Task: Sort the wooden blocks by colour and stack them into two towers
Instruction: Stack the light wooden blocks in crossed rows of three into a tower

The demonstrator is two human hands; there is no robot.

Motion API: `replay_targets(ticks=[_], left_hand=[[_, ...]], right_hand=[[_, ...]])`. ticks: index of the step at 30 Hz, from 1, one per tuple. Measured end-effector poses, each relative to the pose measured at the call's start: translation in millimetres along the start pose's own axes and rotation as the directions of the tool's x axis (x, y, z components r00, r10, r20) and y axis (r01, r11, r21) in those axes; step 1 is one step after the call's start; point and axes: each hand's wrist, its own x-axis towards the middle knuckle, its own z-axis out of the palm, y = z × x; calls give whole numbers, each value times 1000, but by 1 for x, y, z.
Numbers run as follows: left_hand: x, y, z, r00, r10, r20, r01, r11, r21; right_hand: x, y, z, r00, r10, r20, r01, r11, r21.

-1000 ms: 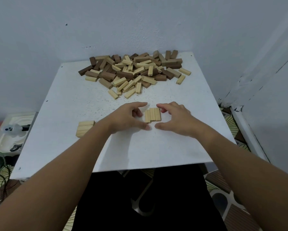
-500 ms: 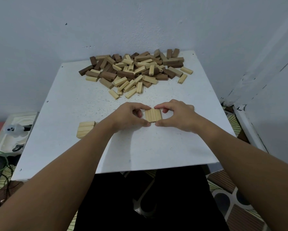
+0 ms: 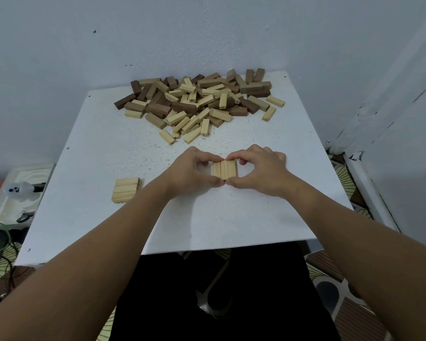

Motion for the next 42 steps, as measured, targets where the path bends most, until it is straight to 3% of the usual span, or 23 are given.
replay_targets(ticks=[8, 16, 24, 32, 42], left_hand=[[-25, 1, -39, 994, 104, 32, -107, 987, 120], [-82, -43, -124, 999, 47, 13, -48, 969, 243], [-111, -110, -153, 997, -4, -79, 12, 994, 104], [-102, -133, -149, 998, 1, -65, 3, 999, 52], [-95, -135, -145, 997, 12, -70, -9, 999, 41]], right_hand=[[-11, -37, 10, 995, -77, -70, 84, 991, 107], [-3, -132, 63, 980, -172, -101, 193, 946, 262], [15, -177, 114, 977, -194, -92, 213, 936, 279], [22, -173, 124, 976, -198, -88, 212, 957, 197], [22, -170, 124, 979, -182, -93, 198, 954, 224]])
